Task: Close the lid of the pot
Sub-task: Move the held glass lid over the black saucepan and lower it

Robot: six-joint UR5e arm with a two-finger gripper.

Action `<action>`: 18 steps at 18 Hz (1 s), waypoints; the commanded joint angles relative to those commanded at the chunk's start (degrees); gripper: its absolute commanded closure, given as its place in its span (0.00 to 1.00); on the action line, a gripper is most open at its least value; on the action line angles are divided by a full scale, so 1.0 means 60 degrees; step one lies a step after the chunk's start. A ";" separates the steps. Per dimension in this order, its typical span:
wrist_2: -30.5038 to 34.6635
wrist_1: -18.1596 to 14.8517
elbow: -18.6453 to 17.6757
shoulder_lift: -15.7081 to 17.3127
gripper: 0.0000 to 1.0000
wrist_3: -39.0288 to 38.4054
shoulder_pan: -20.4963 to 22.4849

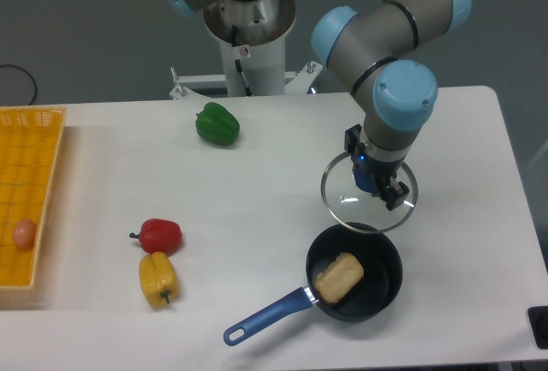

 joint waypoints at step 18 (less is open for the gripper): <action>-0.0249 0.0073 0.1143 -0.1026 0.39 -0.0807 -0.0425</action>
